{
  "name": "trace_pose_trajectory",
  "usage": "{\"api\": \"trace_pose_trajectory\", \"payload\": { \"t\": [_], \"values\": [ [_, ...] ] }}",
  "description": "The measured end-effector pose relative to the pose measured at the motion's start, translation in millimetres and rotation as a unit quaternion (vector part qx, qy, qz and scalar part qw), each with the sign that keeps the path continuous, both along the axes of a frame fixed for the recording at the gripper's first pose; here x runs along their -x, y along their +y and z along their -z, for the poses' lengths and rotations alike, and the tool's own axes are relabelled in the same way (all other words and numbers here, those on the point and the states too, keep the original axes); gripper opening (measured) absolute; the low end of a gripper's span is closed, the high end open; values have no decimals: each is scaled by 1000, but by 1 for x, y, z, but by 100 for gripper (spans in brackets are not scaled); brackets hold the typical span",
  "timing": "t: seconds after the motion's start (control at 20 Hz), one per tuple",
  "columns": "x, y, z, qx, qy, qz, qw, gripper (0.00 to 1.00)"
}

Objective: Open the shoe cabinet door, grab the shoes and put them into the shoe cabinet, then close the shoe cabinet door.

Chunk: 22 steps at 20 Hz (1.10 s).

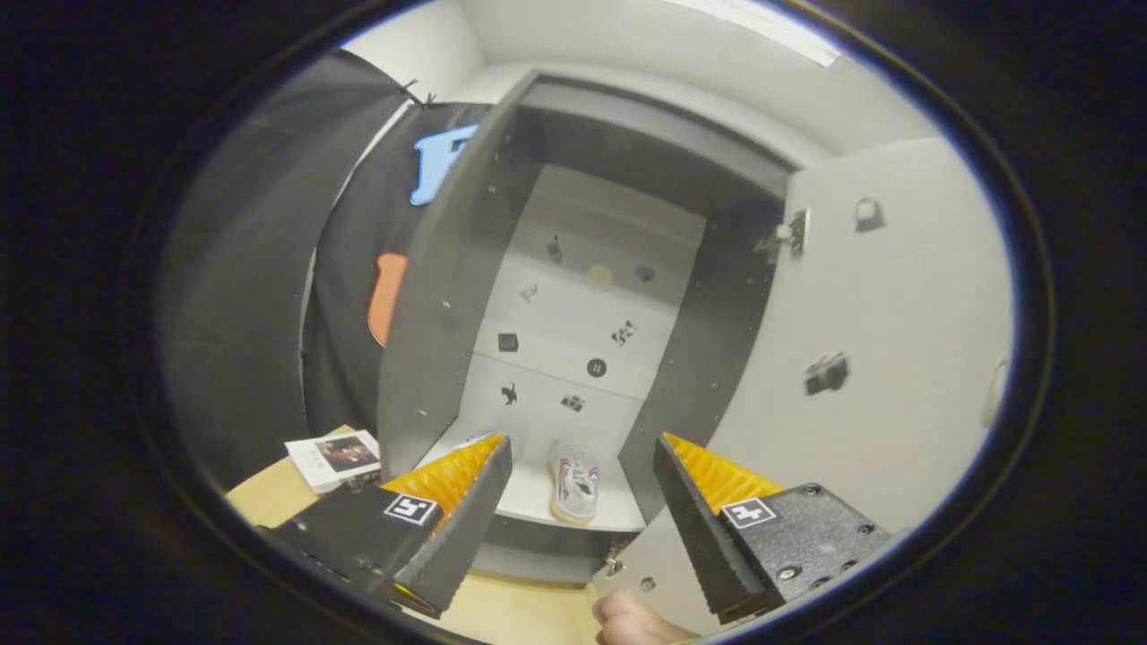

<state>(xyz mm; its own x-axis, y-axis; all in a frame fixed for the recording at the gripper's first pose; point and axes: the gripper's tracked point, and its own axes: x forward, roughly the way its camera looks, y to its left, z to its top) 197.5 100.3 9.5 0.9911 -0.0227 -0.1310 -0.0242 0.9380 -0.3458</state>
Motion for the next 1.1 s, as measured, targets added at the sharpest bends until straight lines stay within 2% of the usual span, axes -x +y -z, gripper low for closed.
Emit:
{"api": "trace_pose_trajectory", "payload": {
  "t": [0.15, 0.3, 0.6, 0.8, 0.9, 1.1],
  "values": [
    [53, -9, -42, 8, -35, 4, 999, 100],
    [104, -19, -64, 7, -37, 3, 999, 100],
    [179, -55, -98, -64, -41, -29, 997, 100],
    [209, -124, -112, -103, -65, 4, 993, 100],
    [214, -154, -103, -124, -64, 30, 990, 100],
    [230, -217, -80, -146, -47, 50, 987, 100]
  ]
}}
